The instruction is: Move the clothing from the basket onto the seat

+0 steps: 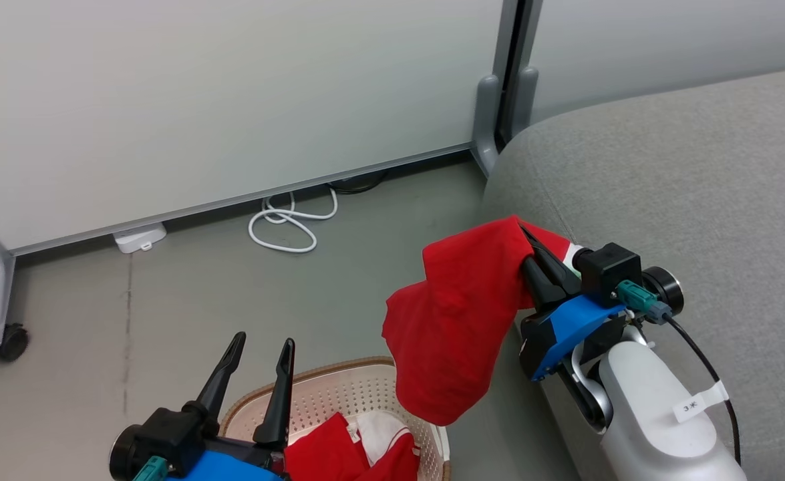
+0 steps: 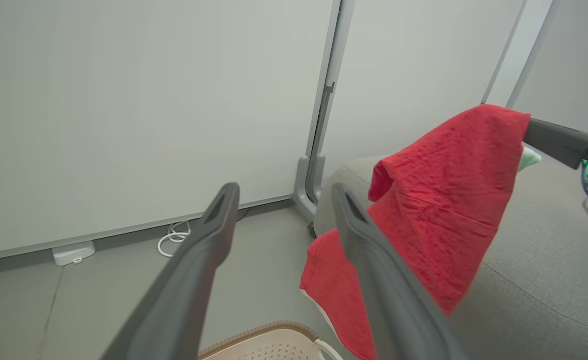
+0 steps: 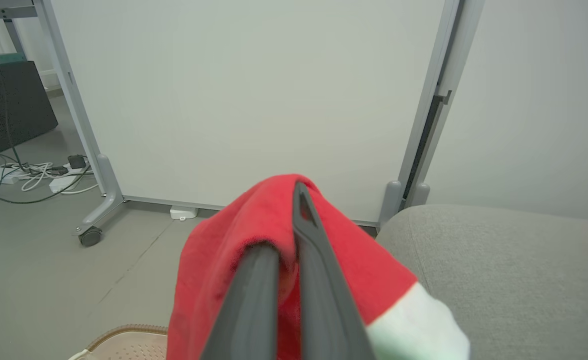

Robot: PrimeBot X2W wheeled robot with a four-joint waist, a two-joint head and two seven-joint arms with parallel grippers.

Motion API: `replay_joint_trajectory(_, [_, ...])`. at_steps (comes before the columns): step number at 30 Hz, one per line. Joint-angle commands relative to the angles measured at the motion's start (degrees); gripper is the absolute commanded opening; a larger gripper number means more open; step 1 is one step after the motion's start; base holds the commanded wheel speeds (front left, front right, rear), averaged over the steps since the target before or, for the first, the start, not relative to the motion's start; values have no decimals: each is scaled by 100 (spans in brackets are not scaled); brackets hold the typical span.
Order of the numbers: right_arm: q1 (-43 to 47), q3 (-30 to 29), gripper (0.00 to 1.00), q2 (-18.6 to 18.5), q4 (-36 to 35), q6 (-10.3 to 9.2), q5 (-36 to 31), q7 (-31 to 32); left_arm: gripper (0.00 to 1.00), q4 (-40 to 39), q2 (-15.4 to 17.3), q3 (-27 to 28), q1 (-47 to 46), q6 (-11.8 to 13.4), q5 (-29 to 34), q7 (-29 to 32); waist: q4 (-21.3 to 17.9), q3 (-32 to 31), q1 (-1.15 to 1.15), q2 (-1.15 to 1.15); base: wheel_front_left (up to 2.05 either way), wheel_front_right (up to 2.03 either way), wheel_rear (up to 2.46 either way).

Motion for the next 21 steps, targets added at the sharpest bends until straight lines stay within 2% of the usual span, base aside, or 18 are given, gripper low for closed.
replay_joint_trajectory(1, [74, 39, 0, -17, -50, 3, 63, -3, 100, 1, 15, 18, 13, -40, 48, -27, -229, 58, 0, 0, 0, 0, 0])
replay_joint_trajectory(14, [33, 213, 0, -16, -117, 3, 214, -19, 100, -48, 134, -112, -189, -38, -52, -28, -1367, 213, 0, 0, 0, 0, 0])
replay_joint_trajectory(21, [59, 235, 0, -14, -140, 3, 274, -49, 100, -65, 196, -153, -241, -38, -82, -27, -1839, 296, 0, 0, 0, 0, 0])
